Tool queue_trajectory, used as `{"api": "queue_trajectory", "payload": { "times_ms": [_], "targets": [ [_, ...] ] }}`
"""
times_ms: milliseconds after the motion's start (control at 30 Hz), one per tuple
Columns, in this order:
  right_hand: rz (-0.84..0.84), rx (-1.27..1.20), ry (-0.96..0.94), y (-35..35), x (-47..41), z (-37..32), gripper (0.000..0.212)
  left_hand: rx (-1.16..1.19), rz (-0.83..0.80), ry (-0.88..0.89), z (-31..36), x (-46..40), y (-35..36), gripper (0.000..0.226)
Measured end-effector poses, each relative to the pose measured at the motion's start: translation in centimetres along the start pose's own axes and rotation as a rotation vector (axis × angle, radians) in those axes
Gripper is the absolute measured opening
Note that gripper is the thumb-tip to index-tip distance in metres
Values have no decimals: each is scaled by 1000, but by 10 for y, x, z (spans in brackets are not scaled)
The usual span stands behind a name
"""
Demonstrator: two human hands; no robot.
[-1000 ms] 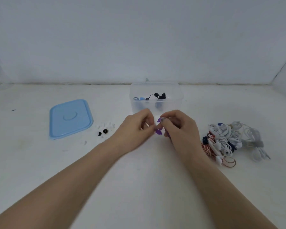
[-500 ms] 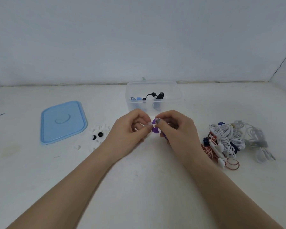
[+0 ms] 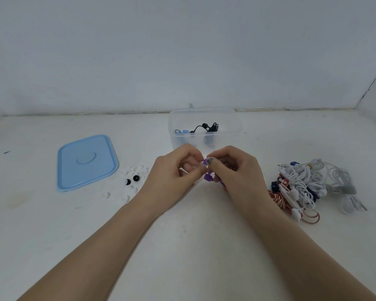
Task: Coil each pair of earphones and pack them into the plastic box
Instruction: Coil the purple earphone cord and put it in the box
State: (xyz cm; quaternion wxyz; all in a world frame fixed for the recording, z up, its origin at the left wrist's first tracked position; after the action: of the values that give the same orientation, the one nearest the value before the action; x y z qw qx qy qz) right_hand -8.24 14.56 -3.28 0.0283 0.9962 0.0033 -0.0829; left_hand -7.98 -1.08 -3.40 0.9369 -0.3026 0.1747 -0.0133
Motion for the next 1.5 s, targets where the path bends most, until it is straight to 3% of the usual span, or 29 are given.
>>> {"api": "queue_trajectory", "payload": {
  "times_ms": [300,633,933,1167,1367,1500],
  "targets": [
    [-57,-91,78,-3,0,0,12,29,-7,5,3,1,1,9],
    [-162,-204,192,-6,-3,0,5,249,-78,-18,4,0,-1,12],
    [-243,-225,253,-6,-3,0,15,299,-115,13,7,1,-1,13],
    [-183,-277,228,-7,-6,0,11,273,-129,-12,4,1,-2,34],
    [-120,-345,196,-11,-6,1,13,128,-230,2,4,4,12,10],
    [-138,-293,168,-10,-7,2,22,153,-184,6,4,2,8,6]
  ]
}}
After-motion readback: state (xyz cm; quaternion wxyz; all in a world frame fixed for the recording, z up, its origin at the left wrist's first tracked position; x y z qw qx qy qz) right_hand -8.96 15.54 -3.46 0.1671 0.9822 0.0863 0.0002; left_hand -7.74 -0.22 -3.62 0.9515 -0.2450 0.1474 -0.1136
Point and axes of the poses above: each hand's wrist, its own x-axis away from the middle knuckle, its own y-axis out of the palm, z = x × y, the point moved 6 cm from there along -x, towards the middle knuckle, and after that the axes turned 12 degrees about -x, right-handed, at the moved point
